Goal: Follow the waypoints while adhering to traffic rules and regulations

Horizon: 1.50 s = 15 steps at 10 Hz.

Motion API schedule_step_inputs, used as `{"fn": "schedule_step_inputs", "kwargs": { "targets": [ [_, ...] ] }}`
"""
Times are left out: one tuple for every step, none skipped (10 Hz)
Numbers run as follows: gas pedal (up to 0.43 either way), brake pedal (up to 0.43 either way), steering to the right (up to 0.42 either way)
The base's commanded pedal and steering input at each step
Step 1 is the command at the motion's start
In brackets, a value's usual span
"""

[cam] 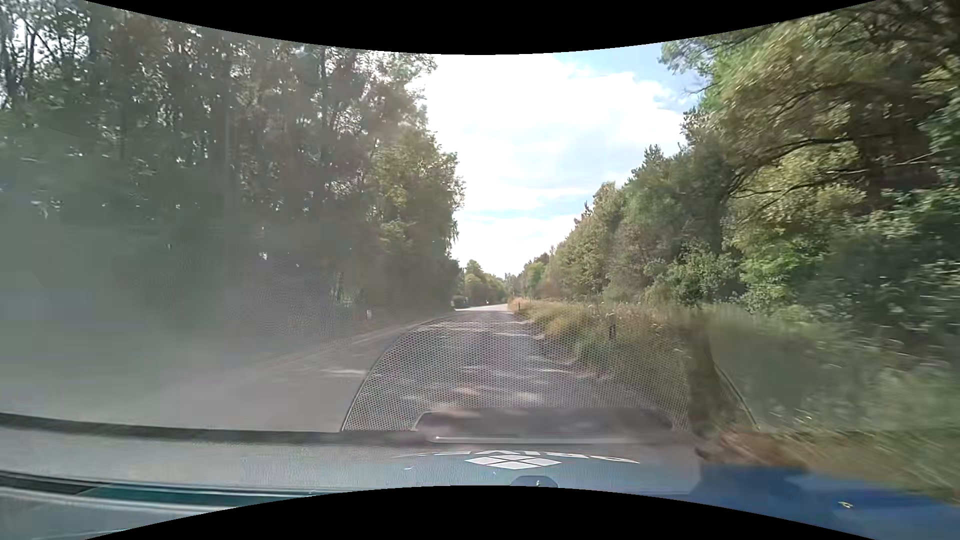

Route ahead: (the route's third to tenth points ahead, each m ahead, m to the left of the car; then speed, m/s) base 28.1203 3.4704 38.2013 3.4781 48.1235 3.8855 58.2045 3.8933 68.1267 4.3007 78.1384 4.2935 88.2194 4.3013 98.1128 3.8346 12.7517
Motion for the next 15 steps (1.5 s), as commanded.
{"fn": "schedule_step_inputs", "kwargs": {
  "targets": [
    [0.189, 0.0, -0.004],
    [0.189, 0.0, -0.004],
    [0.189, 0.0, -0.004],
    [0.189, 0.0, -0.004],
    [0.177, 0.0, -0.004],
    [0.177, 0.0, -0.004],
    [0.177, 0.0, -0.004],
    [0.177, 0.0, -0.003],
    [0.177, 0.0, -0.003],
    [0.177, 0.0, -0.003],
    [0.177, 0.0, -0.003],
    [0.177, 0.0, -0.003],
    [0.177, 0.0, -0.003],
    [0.177, 0.0, -0.002],
    [0.177, 0.0, -0.002]
  ]
}}
